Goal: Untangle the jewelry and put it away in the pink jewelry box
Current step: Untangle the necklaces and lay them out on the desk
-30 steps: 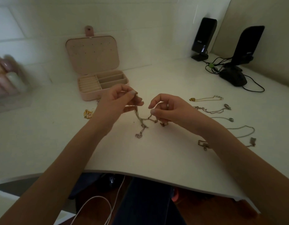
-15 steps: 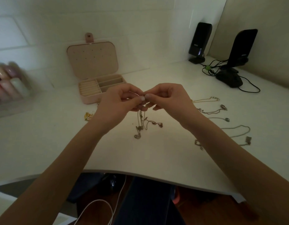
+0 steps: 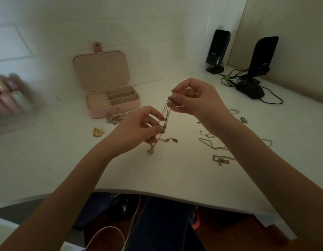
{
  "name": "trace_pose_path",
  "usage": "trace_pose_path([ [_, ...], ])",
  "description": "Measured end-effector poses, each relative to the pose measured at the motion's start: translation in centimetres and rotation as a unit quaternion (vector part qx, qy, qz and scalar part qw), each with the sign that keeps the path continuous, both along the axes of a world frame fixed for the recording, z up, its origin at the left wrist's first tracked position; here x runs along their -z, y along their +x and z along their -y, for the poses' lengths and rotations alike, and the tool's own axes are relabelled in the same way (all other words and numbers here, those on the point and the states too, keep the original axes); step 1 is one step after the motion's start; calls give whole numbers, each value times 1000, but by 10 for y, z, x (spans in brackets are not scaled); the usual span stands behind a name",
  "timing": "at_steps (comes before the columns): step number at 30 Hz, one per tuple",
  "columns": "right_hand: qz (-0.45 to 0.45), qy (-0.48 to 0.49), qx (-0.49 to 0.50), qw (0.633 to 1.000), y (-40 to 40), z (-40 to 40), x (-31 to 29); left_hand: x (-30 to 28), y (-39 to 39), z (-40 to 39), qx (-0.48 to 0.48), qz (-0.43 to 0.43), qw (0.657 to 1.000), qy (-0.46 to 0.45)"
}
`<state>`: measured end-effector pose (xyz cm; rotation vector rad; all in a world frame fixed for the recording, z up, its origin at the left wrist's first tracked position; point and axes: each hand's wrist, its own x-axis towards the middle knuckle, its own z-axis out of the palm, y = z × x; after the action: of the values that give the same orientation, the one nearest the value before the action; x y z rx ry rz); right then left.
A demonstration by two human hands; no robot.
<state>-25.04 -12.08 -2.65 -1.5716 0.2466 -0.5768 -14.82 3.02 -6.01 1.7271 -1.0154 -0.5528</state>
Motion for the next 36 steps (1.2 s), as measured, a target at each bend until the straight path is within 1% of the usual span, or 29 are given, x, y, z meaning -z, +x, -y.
trace_pose_path([
  [4, 2, -55, 36, 998, -3, 3, -6, 3, 0, -2, 19, 35, 998, 45],
  [7, 9, -115, 64, 991, -3, 4, -9, 5, 2, -4, 21, 44, 996, 71],
  [9, 14, -135, 72, 988, -4, 4, -11, 4, 2, -5, 16, 44, 995, 85],
  [10, 18, -132, 74, 988, -4, 4, -12, 4, 2, -6, 11, 38, 995, 88],
  [15, 57, -46, 90, 993, -7, 8, -17, 5, 1, -10, -19, 0, 995, 100],
  [21, 90, 33, 84, 992, -10, 14, -22, 8, -1, -12, -16, -13, 991, 135],
  [23, 89, 26, 101, 991, -11, 16, -22, 8, -2, -12, -13, -9, 989, 144],
  [25, 78, -6, 125, 989, -12, 19, -22, 8, -2, -11, -21, -3, 989, 148],
  [29, 73, -11, 148, 986, -14, 26, -20, 10, 1, -12, -66, 11, 989, 134],
  [31, 77, -28, 179, 980, -15, 29, -20, 11, 3, -13, -84, 12, 988, 128],
  [34, 88, -58, 231, 967, -17, 35, -20, 13, 5, -15, -91, 23, 986, 139],
  [36, 86, -59, 237, 966, -19, 38, -19, 14, 5, -15, -88, 49, 982, 158],
])
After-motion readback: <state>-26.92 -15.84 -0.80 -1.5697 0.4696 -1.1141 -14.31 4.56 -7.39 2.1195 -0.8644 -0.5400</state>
